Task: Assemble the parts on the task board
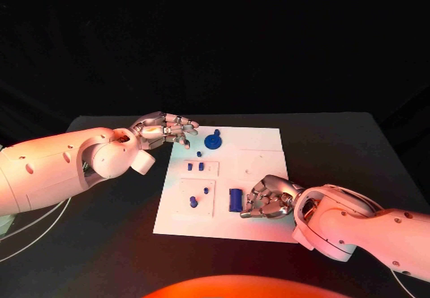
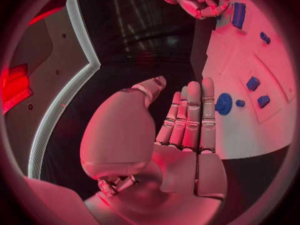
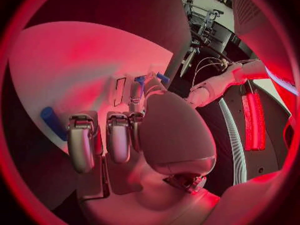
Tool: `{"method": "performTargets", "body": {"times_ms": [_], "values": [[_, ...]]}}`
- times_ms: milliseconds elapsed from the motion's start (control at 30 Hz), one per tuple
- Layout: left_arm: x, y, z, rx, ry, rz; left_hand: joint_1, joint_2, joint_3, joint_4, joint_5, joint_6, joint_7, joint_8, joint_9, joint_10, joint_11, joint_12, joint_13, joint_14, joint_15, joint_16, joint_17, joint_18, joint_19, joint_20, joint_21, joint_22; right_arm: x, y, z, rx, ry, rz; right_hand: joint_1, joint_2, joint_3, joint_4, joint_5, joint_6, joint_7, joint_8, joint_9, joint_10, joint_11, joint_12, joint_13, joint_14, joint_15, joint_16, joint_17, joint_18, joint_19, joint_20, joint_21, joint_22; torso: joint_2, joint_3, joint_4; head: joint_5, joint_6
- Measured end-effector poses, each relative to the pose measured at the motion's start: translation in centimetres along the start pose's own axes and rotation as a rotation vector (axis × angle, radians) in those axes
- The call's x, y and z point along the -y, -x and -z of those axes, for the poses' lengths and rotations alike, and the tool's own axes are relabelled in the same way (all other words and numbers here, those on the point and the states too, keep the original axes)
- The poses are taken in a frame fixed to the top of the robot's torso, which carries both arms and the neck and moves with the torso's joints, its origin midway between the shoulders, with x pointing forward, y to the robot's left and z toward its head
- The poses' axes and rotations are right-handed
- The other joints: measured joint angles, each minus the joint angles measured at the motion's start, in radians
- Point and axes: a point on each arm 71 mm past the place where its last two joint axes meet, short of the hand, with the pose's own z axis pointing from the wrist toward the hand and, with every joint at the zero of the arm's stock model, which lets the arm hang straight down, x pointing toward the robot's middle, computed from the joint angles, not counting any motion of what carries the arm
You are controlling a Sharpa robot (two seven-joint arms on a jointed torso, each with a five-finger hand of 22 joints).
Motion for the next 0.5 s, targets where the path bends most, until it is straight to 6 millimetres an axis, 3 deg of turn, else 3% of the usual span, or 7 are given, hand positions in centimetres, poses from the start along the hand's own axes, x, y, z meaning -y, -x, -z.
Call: {"method": "performTargets", "body": {"times_ms": [167,333,400,500], "values": [[0.0,0.0,0.0,-0.001,0.000,0.000,0.000,0.000,0.000,0.000,0.000,0.000,0.000,0.000,0.000,0.000,0.000,0.000,0.000,0.000,0.000,0.000,0.000,0.000,0.000,0.000,0.000,0.000,0.1,0.1,0.0,0.006,-0.001,-0.002,-0.004,0.004,0.008,0.000,0.000,0.000,0.000,0.000,0.000,0.000,0.000,0.000,0.000,0.000,0.000,0.000,0.000,0.000,0.000,0.000,0.000,0.000,0.000,0.0001,0.0002,0.001,0.000],[0.0,0.0,-0.1,-0.002,0.001,0.001,0.000,0.000,0.000,0.000,0.000,0.000,0.000,0.000,0.000,0.000,0.000,0.000,0.000,0.000,0.000,0.000,0.000,0.000,0.000,0.000,0.000,0.000,1.2,1.0,0.4,0.034,-0.022,-0.006,-0.009,0.009,0.017,-0.003,0.000,-0.029,0.014,-0.018,-0.011,0.000,0.000,-0.004,0.000,0.000,0.000,0.000,0.000,0.000,0.000,0.000,0.000,0.000,0.000,0.0000,0.0003,-0.001,0.001],[-0.1,-0.1,-0.1,-0.003,0.001,0.001,0.000,0.000,0.000,0.000,0.000,0.000,0.000,0.000,0.000,0.000,0.000,0.000,0.000,0.000,0.000,0.000,0.000,0.000,0.000,0.000,0.000,0.000,2.0,1.9,0.9,0.061,-0.034,-0.009,-0.018,-0.001,0.025,-0.003,0.000,-0.062,0.027,-0.043,-0.022,0.001,0.014,-0.013,0.000,-0.002,0.009,0.000,0.000,0.000,0.000,0.000,-0.002,0.000,-0.001,-0.0005,0.0002,-0.003,0.002],[-0.1,-0.2,-0.1,-0.005,0.001,0.003,0.000,0.000,0.000,0.000,0.000,0.000,0.000,0.000,0.000,0.000,0.000,0.000,0.000,0.000,0.000,0.000,0.000,0.000,0.000,0.000,-0.004,-0.001,3.0,3.4,1.9,0.107,-0.045,-0.017,-0.014,-0.004,0.037,-0.004,0.000,-0.122,0.061,-0.097,-0.045,0.001,0.046,-0.080,0.000,-0.001,0.036,-0.030,0.000,0.000,0.000,0.022,-0.102,0.000,-0.002,-0.0012,-0.0004,-0.006,0.003]]}}
